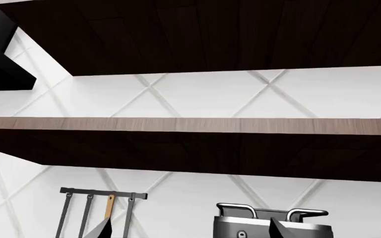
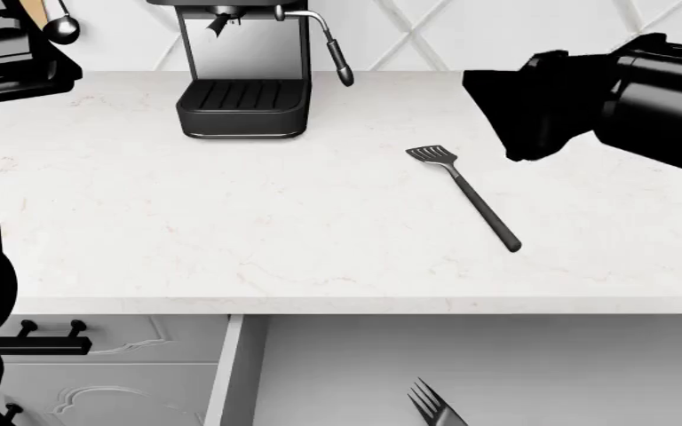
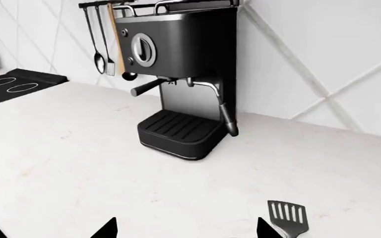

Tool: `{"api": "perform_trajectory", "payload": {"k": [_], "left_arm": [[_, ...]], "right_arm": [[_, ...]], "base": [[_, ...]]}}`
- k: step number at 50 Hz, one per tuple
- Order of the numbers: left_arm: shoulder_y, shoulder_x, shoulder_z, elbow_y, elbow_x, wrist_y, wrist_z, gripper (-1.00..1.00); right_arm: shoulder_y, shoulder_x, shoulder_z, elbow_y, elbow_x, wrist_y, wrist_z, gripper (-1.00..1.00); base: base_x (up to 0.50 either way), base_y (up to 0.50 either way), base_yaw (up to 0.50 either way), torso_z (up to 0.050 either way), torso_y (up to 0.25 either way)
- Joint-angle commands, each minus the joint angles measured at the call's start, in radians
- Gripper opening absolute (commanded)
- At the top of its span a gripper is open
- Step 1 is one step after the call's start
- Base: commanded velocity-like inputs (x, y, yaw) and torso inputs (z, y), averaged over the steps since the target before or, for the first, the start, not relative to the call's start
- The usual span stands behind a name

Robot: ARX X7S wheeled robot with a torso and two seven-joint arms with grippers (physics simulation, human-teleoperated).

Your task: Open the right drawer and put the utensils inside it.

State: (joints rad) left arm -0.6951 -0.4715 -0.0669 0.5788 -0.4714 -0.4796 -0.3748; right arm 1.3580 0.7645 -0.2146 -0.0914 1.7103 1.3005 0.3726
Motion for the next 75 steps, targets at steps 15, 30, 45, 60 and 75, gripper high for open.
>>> {"api": "perform_trajectory", "payload": {"k": [15, 30, 45, 60, 75], "left_arm": [[-0.008, -0.008, 0.000, 0.005, -0.008, -0.007, -0.006, 1.00], [-0.004, -0.008, 0.006, -0.001, -0.004, 0.002, -0.007, 1.00], [-0.006, -0.011, 0.004, -0.004, -0.007, 0.004, -0.008, 1.00], [-0.006, -0.012, 0.007, -0.007, -0.008, 0.007, -0.009, 1.00], [0.006, -0.012, 0.011, -0.010, -0.004, 0.018, -0.009, 1.00]], "right_arm": [[0.083, -0.193, -0.248, 0.453, -0.292, -0.136, -0.065, 1.00], [0.083, -0.238, -0.361, 0.612, -0.503, -0.261, -0.081, 1.00], [0.067, -0.253, -0.456, 0.668, -0.584, -0.267, -0.146, 1.00], [0.034, -0.260, -0.533, 0.721, -0.621, -0.235, -0.207, 1.00], [-0.011, -0.256, -0.636, 0.695, -0.668, -0.200, -0.274, 1.00]], "base": [[0.00, 0.00, 0.00, 0.000, 0.000], [0.00, 0.00, 0.00, 0.000, 0.000], [0.00, 0.00, 0.00, 0.000, 0.000], [0.00, 0.00, 0.00, 0.000, 0.000], [0.00, 0.00, 0.00, 0.000, 0.000]]}}
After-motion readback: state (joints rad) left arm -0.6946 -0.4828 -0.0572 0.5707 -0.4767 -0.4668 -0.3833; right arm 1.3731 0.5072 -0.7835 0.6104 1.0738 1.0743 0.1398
